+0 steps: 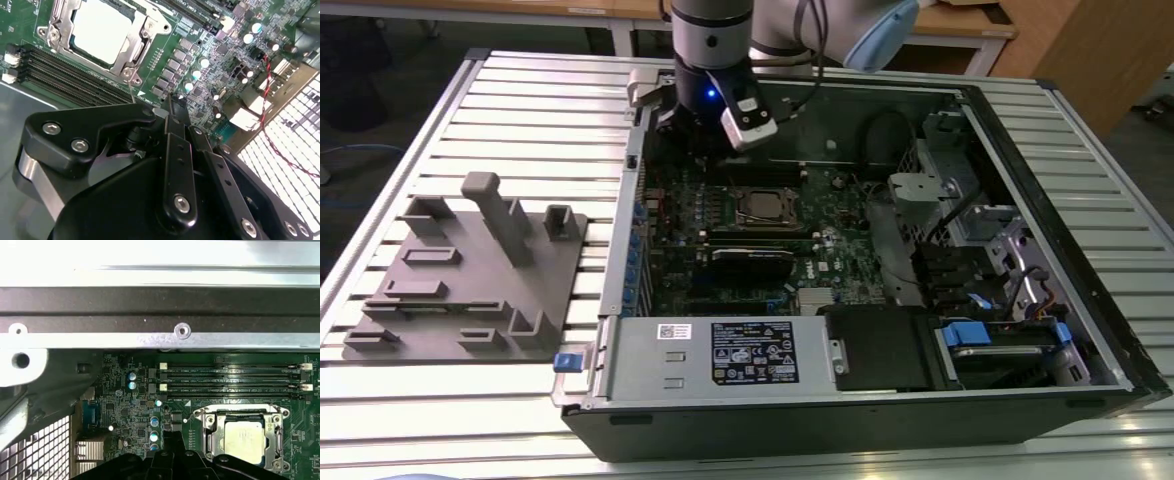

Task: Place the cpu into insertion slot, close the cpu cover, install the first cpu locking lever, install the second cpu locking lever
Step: 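Install the first cpu locking lever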

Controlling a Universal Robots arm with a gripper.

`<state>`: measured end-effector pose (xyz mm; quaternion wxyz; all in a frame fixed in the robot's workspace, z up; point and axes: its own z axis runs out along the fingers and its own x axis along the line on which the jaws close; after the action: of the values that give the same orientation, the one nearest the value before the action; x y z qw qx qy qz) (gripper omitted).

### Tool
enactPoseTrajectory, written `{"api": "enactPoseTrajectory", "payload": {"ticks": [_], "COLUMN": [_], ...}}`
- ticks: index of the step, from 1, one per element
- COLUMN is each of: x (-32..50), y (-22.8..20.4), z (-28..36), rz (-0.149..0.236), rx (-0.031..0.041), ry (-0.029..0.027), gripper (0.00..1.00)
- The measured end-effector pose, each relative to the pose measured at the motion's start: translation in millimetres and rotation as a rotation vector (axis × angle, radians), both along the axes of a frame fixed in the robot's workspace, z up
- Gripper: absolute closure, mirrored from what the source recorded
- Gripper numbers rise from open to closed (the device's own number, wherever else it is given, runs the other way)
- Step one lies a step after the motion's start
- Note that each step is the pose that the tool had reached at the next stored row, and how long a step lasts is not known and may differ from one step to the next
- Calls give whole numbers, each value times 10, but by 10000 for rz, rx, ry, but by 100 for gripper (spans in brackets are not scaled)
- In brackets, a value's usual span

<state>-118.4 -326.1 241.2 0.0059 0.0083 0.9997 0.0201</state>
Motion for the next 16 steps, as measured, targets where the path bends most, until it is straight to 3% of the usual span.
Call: {"api": "enactPoseTrajectory", "payload": {"ticks": [6,7,8,9,11,12,16], "x": [-4,-7,-12,-14,-17,-19,-22], "y": [0,-1,0,0,0,0,0], "z": [26,26,26,26,26,26,26], "rz": [2,2,1,-1,-1,1,0], "rx": [5,48,170,236,290,371,812], "ry": [-6,-5,-5,-5,-5,-5,-6], "gripper": [90,90,90,90,90,90,90]}}
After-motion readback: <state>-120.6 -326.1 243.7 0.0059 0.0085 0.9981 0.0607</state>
